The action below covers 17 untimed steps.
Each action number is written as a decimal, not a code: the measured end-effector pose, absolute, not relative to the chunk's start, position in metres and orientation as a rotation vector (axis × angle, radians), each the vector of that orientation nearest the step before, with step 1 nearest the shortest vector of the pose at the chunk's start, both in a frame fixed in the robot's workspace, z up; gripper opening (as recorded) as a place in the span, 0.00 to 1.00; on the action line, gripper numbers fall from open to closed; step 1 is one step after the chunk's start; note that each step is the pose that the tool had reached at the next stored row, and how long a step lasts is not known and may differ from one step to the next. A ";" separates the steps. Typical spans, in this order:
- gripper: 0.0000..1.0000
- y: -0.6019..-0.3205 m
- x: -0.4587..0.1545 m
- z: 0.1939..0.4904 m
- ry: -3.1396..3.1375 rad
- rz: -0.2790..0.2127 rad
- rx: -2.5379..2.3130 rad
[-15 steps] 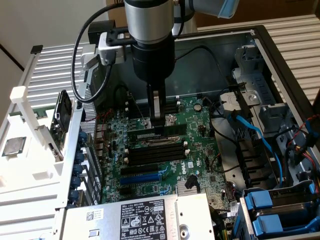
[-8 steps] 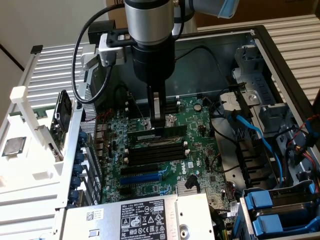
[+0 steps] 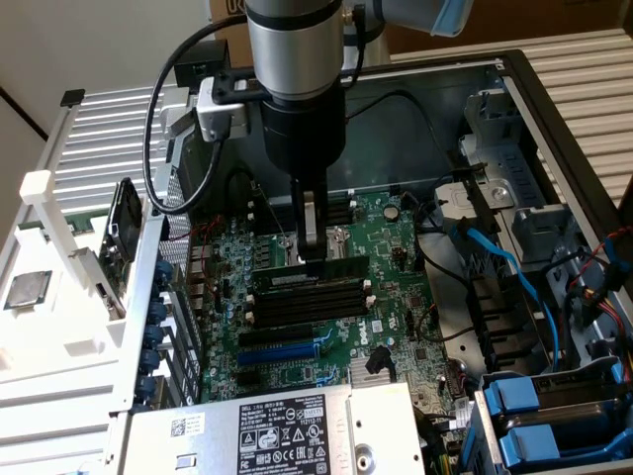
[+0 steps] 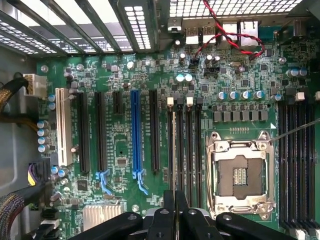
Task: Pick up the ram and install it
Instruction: 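Insert the ram into the slot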
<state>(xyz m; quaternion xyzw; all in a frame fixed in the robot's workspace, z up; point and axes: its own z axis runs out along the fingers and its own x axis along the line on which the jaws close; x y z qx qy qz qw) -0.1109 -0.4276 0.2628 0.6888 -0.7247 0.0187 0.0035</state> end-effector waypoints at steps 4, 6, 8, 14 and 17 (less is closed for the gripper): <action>0.13 -0.428 -0.112 0.257 -2.272 0.059 2.159; 0.13 -0.428 -0.112 0.255 -2.271 0.059 2.161; 0.13 -0.428 -0.112 0.252 -2.268 0.059 2.163; 0.13 -0.428 -0.112 0.251 -2.250 0.055 2.180; 0.13 -0.428 -0.112 0.250 -2.248 0.055 2.182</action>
